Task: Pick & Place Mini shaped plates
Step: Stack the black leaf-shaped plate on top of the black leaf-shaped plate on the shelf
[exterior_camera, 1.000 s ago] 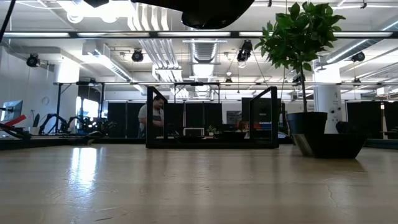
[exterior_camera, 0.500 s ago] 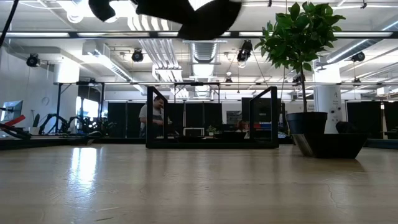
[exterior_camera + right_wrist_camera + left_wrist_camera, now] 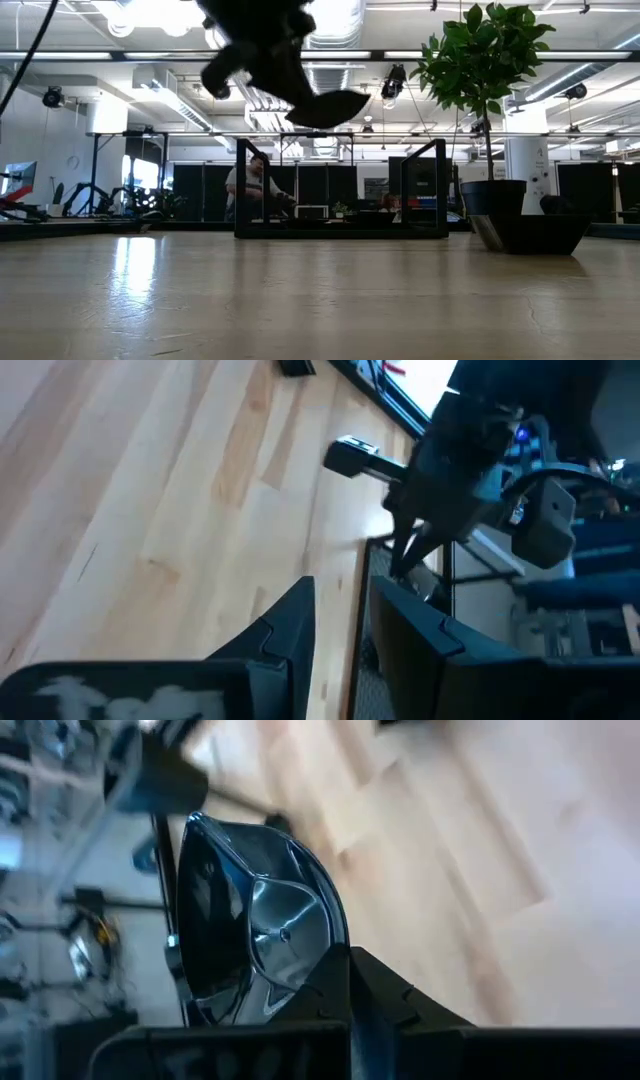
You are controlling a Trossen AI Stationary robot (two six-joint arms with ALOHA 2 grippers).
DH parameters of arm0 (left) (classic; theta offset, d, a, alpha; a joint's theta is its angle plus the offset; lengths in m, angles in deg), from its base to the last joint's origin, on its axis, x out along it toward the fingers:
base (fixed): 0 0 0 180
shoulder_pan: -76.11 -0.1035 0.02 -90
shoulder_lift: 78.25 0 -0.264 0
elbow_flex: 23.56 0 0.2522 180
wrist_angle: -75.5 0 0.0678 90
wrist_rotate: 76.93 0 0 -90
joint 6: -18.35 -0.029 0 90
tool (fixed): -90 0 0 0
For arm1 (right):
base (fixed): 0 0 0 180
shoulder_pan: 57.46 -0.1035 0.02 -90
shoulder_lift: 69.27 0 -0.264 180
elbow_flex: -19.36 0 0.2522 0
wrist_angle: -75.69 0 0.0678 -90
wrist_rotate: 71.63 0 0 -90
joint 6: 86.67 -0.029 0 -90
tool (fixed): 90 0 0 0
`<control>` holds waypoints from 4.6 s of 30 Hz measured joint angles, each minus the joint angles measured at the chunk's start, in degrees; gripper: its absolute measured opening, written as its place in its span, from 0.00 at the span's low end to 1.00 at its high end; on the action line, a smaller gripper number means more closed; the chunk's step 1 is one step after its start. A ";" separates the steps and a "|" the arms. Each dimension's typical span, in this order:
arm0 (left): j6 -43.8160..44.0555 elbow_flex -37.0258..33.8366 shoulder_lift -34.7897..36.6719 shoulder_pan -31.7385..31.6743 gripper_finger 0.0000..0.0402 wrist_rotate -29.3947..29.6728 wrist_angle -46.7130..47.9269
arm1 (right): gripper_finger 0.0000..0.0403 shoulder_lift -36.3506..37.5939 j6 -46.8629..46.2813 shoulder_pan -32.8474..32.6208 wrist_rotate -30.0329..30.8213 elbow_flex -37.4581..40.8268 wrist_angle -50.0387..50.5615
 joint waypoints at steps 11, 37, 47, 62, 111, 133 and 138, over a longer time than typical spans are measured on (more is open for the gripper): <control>-2.86 1.71 0.00 -16.41 0.00 -8.81 3.51 | 0.22 0.00 -6.43 -0.02 0.02 -5.99 10.01; 8.94 19.30 -0.28 -42.29 0.00 -51.36 9.37 | 0.19 8.56 -19.94 0.13 3.19 -8.79 15.27; 21.90 20.40 -1.60 -43.10 0.00 -60.60 7.42 | 0.18 11.45 -19.60 0.13 3.21 -8.70 15.21; 12.73 36.43 -13.64 -43.54 0.00 -60.60 24.14 | 0.17 12.02 -20.65 0.15 3.17 -8.68 14.69; -14.17 14.19 -16.57 -32.76 0.00 -20.06 11.24 | 0.17 12.11 -19.85 0.13 3.06 -8.68 14.82; -14.60 9.29 -16.69 -34.10 0.00 -13.86 1.24 | 0.18 12.11 -19.85 0.13 3.06 -8.68 14.80; -14.50 9.29 -16.77 -34.24 0.00 -13.43 1.22 | 0.18 12.11 -19.83 0.13 3.06 -8.68 14.80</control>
